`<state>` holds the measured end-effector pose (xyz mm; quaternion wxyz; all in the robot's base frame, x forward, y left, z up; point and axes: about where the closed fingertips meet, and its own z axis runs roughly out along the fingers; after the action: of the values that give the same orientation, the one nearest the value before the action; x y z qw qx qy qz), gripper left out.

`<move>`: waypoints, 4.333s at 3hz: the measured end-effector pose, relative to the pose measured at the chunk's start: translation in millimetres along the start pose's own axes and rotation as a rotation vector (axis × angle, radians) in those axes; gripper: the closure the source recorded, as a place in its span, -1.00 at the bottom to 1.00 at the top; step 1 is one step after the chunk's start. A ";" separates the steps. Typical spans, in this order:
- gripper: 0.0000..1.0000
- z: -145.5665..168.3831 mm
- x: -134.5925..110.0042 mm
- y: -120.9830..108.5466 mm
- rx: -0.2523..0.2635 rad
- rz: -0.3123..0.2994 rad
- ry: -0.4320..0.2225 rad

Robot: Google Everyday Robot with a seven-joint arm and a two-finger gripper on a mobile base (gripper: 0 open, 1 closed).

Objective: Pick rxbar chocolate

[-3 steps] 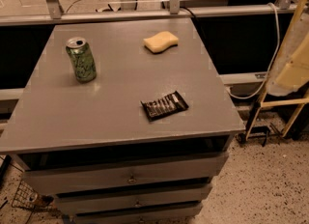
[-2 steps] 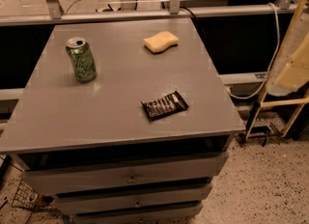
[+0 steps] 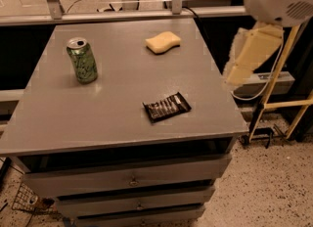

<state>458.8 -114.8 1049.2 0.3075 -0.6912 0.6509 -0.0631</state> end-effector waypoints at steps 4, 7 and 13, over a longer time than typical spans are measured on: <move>-1.00 180.2 2.3 12.7 -0.368 -0.102 -0.245; -1.00 243.5 -4.5 40.4 -0.441 -0.137 -0.235; 1.00 233.6 -5.3 28.2 -0.428 -0.146 -0.244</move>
Offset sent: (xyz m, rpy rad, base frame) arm 0.0825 0.0580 -0.1350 0.2313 0.3020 0.3695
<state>547.6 -28.7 849.0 0.2251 -0.7882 0.5559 0.1379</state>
